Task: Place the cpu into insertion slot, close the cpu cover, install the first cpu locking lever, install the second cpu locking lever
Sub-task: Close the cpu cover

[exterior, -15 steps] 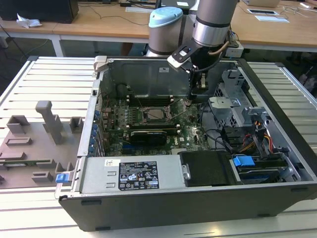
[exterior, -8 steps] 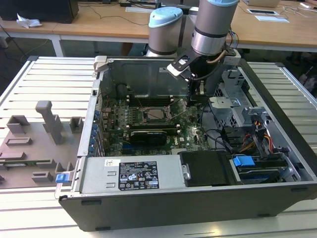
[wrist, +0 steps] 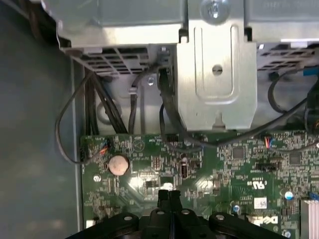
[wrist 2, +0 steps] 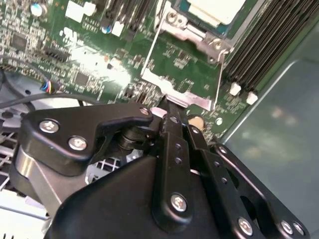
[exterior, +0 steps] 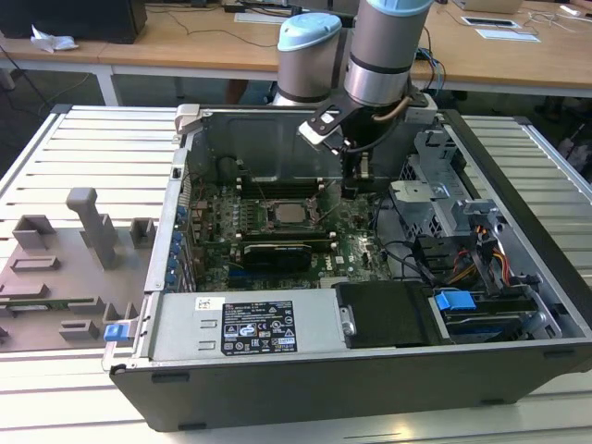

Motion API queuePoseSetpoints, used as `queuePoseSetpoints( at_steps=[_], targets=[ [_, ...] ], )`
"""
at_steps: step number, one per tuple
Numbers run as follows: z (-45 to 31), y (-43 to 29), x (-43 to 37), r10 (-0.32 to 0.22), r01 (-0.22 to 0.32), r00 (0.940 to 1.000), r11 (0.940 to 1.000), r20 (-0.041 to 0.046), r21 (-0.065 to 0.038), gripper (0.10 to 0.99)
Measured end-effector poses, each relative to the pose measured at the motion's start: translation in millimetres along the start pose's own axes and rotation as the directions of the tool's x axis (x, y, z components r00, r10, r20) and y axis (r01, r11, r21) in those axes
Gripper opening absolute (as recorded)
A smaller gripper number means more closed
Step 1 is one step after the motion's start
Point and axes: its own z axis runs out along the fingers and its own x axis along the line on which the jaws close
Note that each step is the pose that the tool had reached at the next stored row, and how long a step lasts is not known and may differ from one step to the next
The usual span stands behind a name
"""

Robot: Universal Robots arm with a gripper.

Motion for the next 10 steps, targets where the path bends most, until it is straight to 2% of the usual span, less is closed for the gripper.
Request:
queuePoseSetpoints(
  at_steps=[10],
  targets=[
    [1.1, -24.0, -0.6, 0.000, 0.000, 0.9999, 1.0000, -0.0137, 0.000, 0.106]
  ],
)
